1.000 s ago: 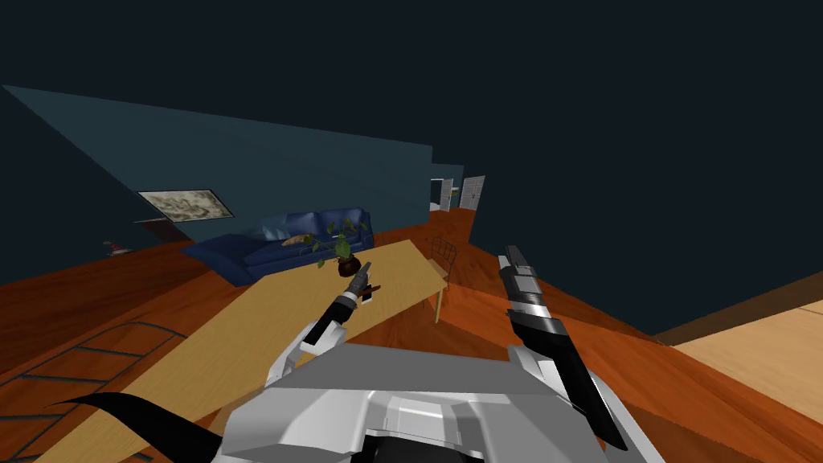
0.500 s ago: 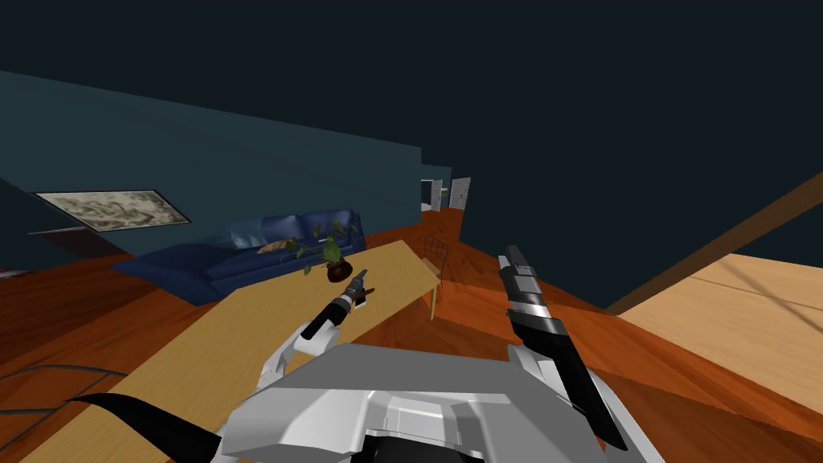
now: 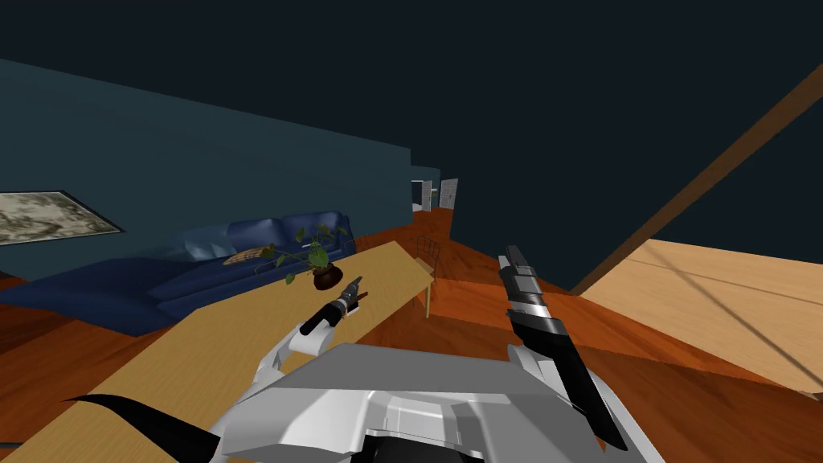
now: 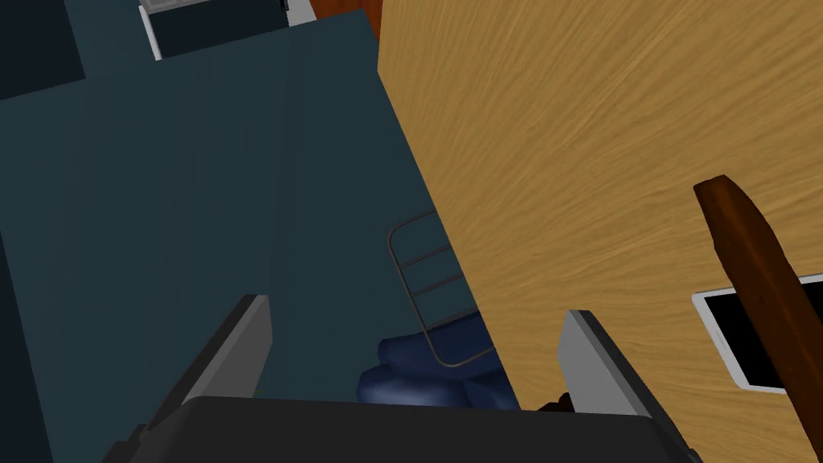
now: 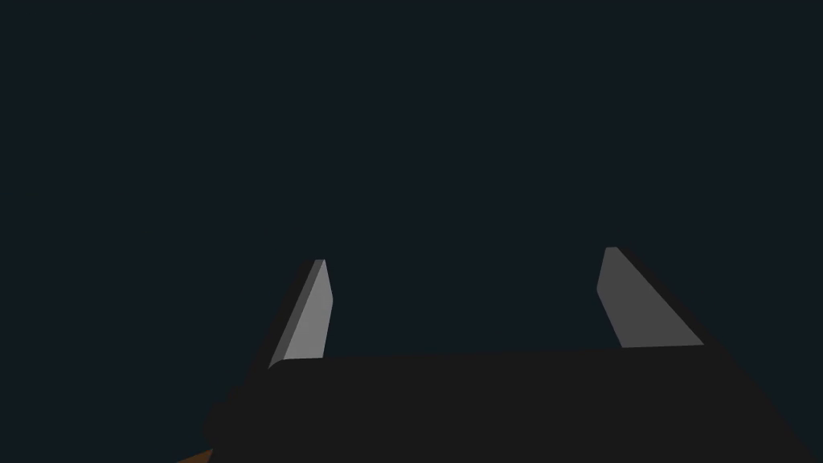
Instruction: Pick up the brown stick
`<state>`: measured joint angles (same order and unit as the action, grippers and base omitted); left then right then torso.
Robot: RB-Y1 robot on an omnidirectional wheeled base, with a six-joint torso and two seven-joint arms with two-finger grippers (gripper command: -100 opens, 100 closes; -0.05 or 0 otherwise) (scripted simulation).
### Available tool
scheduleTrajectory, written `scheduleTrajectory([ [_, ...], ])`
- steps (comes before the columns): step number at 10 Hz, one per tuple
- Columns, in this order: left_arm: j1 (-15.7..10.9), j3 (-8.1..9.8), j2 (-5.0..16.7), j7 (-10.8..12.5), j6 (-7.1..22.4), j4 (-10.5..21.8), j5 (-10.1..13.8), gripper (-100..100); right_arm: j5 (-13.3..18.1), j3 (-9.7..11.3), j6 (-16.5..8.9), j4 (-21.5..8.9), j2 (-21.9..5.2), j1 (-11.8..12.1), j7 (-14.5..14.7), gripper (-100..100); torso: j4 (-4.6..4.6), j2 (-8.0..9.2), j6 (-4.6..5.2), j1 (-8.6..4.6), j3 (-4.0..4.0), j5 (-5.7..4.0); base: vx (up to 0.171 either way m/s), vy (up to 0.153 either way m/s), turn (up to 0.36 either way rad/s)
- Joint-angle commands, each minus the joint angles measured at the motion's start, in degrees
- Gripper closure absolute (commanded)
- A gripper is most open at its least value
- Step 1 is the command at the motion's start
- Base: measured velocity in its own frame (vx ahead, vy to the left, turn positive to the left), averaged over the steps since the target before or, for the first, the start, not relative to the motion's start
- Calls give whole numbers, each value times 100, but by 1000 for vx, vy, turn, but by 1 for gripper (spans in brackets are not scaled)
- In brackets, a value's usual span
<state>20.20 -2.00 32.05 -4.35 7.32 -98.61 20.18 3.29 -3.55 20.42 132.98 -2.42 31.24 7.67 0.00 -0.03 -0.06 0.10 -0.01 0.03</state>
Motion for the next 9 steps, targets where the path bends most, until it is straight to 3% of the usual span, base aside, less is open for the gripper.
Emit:
scheduleTrajectory([
  [1,-44,-29,68,17,15,196,59,-100,0,0,0,0,0,0,0,0,0,0,0,0,0,0,-3,6,25],
  [2,-105,2,215,65,298,391,292,-100,0,0,0,0,0,0,0,0,0,-1,-2,-2,-1,-1,-5,0,-256],
  [3,-105,2,215,65,298,517,292,-100,0,1,0,0,0,-1,0,0,0,-3,6,-3,-1,-1,-5,15,-135],
  [4,-166,38,355,118,524,819,531,-100,0,0,0,0,0,0,0,0,-1,-2,-1,0,-1,0,-4,13,-245],
  [5,-166,38,355,118,581,847,531,-100,0,0,0,0,0,-1,0,0,0,-1,3,2,0,-1,-3,18,-122],
  [6,-227,77,488,178,825,1046,775,-100,0,0,0,0,0,0,0,0,0,-2,0,2,-1,1,-1,11,-263],
  [7,-227,77,488,178,863,1186,775,-100,0,0,0,0,0,-1,0,0,0,-4,4,1,-2,0,2,16,-115],
  [8,-288,120,613,244,1041,1443,1023,-100,0,0,0,0,0,1,0,0,-1,-4,-2,1,-2,0,6,11,-234],
  [9,-288,120,613,244,1143,1533,1023,-100,0,0,0,0,0,0,0,0,-1,-4,2,1,-2,-1,2,16,-124],
])
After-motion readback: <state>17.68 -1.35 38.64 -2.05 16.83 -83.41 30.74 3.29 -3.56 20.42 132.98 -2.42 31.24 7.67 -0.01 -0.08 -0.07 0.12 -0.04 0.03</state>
